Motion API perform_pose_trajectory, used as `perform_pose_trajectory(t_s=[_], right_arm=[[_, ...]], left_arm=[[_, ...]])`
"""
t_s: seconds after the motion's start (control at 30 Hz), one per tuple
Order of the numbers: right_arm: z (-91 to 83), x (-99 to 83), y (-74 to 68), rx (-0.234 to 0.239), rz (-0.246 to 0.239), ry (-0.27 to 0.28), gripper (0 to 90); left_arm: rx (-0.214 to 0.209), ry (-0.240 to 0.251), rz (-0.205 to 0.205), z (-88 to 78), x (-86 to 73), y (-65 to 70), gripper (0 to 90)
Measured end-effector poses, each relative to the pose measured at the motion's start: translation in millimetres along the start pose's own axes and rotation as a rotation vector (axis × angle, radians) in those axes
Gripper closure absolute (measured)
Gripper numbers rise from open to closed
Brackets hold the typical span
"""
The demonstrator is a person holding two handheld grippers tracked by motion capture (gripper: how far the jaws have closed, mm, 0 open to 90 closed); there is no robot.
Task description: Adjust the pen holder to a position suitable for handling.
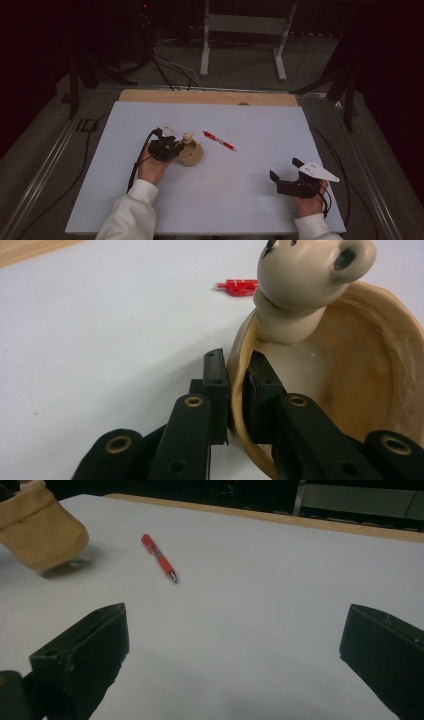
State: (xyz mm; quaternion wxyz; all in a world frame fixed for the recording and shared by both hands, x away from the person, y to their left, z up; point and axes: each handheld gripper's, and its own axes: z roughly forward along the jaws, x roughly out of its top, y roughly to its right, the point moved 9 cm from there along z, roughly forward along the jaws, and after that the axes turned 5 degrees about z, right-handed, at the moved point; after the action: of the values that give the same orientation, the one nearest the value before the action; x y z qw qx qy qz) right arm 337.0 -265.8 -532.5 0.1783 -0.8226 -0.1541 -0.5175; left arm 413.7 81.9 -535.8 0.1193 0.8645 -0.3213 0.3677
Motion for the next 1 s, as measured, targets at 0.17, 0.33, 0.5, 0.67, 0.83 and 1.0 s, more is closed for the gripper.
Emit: perform_pose_trajectory(t_s=[0.17, 0.33, 0.5, 0.67, 0.83, 1.0], right_arm=[[0.0, 0.1, 0.4, -0.001, 0.0, 0.001, 0.0], [0.2, 0.0, 0.3, -0.001, 0.0, 0.0, 0.0], [0.2, -0.1, 0.4, -0.001, -0.003, -0.001, 0.0], [0.1, -0.3, 0.1, -0.001, -0.003, -0.003, 0.0], [0.0, -0.3, 0.5, -0.002, -0.002, -0.002, 0.0], [-0.1, -0.2, 0.4, -0.002, -0.002, -0.002, 0.0]], left_arm=[[-0.011, -0.011, 0.006, 4.3, -1.9, 5.7, 82.5], [-0.025, -0.033, 0.023, 9.7, -3.8, 14.1, 82.4], [-0.059, 0.001, 0.019, 11.2, 0.3, 18.8, 80.2], [-0.078, 0.037, 0.012, 12.7, 6.8, 20.6, 63.4], [-0.087, 0.106, -0.001, 9.3, 14.5, 23.5, 32.6], [-0.065, 0.138, -0.002, 5.0, 17.7, 21.9, 14.7]])
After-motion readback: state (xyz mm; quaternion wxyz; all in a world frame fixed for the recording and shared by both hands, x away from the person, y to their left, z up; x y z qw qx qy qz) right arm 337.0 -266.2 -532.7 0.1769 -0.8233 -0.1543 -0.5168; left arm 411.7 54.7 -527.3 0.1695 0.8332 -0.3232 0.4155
